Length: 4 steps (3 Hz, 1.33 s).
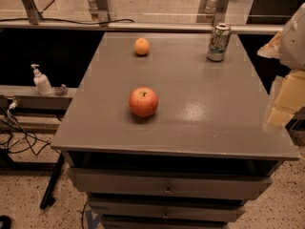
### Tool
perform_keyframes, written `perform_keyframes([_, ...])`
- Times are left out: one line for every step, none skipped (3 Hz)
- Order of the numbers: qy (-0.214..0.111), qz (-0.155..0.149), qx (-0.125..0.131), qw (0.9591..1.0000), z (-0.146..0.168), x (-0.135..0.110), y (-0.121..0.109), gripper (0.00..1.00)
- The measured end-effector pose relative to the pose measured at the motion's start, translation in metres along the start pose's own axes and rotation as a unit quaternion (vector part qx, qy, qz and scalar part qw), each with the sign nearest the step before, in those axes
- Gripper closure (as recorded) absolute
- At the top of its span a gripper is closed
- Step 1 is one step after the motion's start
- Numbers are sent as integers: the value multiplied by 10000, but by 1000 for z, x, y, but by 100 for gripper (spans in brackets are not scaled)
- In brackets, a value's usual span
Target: Pick apple
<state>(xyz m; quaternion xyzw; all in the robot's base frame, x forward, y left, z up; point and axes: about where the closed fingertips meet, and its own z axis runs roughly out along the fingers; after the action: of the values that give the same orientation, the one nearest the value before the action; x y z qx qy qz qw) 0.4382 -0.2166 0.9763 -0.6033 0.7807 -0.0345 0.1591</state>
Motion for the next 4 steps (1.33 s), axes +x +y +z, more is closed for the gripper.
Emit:
perform_keyframes([0, 0, 1, 10000, 0, 0, 0, 0])
perform_keyframes([-371, 80, 100, 9992, 9, -12, -10, 0])
perform_keyframes([-1097, 79, 55, 9939, 33, -45, -13, 0])
perform_keyframes([-1779, -38, -121, 9840, 56, -80, -8, 0])
